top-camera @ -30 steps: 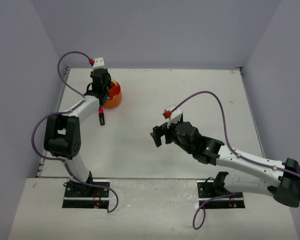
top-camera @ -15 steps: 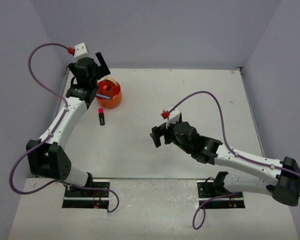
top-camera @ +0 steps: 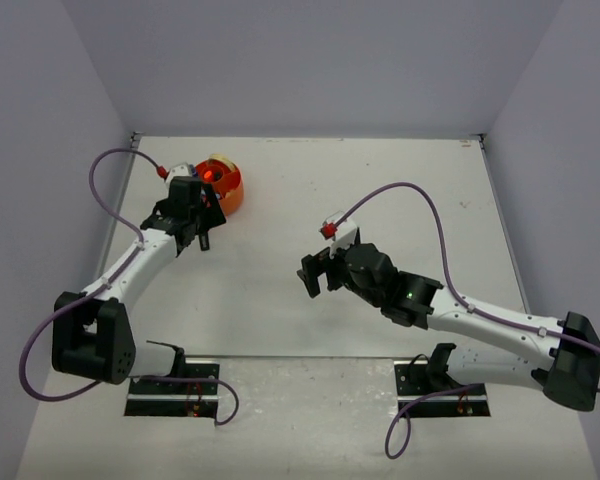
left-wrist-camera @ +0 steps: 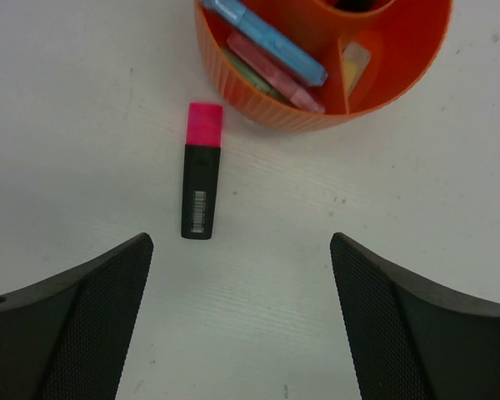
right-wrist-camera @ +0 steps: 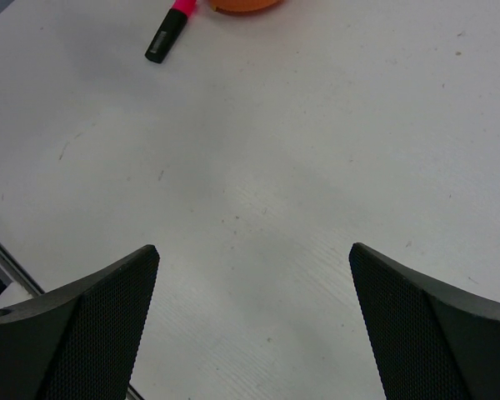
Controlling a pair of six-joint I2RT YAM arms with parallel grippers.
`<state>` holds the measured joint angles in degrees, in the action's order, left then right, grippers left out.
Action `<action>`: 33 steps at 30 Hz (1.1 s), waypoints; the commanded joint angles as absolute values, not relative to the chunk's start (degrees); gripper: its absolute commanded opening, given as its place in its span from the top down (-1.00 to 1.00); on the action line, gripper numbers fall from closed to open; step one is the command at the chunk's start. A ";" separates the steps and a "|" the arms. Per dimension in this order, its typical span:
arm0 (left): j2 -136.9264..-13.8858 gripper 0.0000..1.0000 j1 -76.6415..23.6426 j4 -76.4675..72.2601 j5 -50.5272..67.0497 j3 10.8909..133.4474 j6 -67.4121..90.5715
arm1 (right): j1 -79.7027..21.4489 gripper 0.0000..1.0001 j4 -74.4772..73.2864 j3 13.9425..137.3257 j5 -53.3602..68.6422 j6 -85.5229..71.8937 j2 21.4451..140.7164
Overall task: Sort the stationery into containers
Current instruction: Pick up the pen from the center of the board.
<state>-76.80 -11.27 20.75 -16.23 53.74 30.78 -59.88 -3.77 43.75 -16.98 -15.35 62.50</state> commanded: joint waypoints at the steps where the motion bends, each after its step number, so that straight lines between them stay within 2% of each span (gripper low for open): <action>1: -81.91 -0.67 -10.97 13.78 -13.75 50.31 30.99 | -59.68 -0.97 -1.95 43.63 -16.52 -16.35 59.76; 5: -87.67 -0.40 -10.90 11.98 -14.97 50.99 31.45 | -59.68 -0.98 -2.02 42.74 -16.87 -16.47 58.18; 16: -94.50 -0.29 -10.81 11.94 -21.45 51.34 31.89 | -59.68 -0.97 -1.76 42.71 -16.53 -16.52 58.10; 17: -94.92 -0.18 -10.81 11.69 -21.62 51.59 31.73 | -59.68 -0.98 -1.76 42.71 -16.61 -16.44 58.18; 21: -96.81 -0.07 -10.04 10.46 -21.32 51.51 31.60 | -59.68 -0.98 -1.76 42.71 -16.61 -16.44 58.42; 24: -97.41 0.13 -9.48 9.45 -19.53 51.01 31.45 | -59.68 -0.97 -1.67 42.83 -16.52 -16.35 58.77; 29: -97.46 0.35 -9.40 9.12 -18.62 49.99 31.10 | -59.68 -0.98 -1.67 43.07 -16.62 -16.53 59.15; 33: -96.20 0.63 -9.32 8.45 -17.44 48.48 30.85 | -59.68 -0.98 -1.58 43.15 -17.05 -16.61 59.06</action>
